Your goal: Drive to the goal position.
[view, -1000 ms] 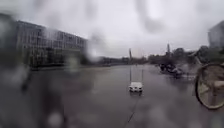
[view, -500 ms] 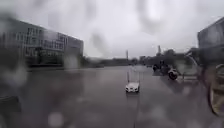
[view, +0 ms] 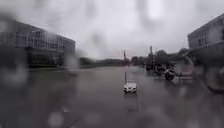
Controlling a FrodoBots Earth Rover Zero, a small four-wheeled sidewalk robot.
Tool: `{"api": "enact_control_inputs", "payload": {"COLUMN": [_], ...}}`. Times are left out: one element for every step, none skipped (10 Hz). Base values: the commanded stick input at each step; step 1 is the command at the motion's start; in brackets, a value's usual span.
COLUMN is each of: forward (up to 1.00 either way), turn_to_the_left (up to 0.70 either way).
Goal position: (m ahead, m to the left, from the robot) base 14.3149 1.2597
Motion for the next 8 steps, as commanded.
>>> {"api": "enact_control_inputs", "payload": {"forward": [1.0,1.0,1.0,1.0,1.0,1.0,1.0,1.0], "turn_to_the_left": [-0.27,-0.27,-0.27,-0.27,-0.15,0.0,0.0,0.0]}}
